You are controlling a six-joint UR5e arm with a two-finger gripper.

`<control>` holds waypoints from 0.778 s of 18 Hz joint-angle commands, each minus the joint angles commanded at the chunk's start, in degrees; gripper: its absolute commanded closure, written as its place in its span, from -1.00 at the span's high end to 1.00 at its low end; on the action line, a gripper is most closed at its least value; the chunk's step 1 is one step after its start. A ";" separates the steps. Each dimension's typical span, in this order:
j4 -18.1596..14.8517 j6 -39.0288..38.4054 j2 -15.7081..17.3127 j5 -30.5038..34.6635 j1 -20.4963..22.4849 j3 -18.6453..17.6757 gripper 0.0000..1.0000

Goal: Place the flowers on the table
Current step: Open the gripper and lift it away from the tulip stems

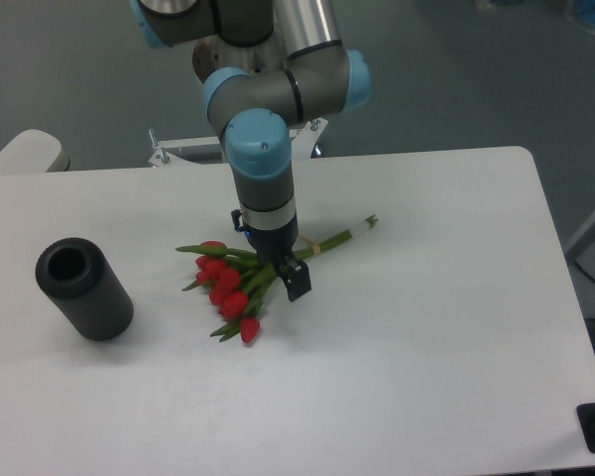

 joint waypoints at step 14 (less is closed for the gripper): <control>-22.32 3.32 -10.02 -4.39 5.18 29.97 0.97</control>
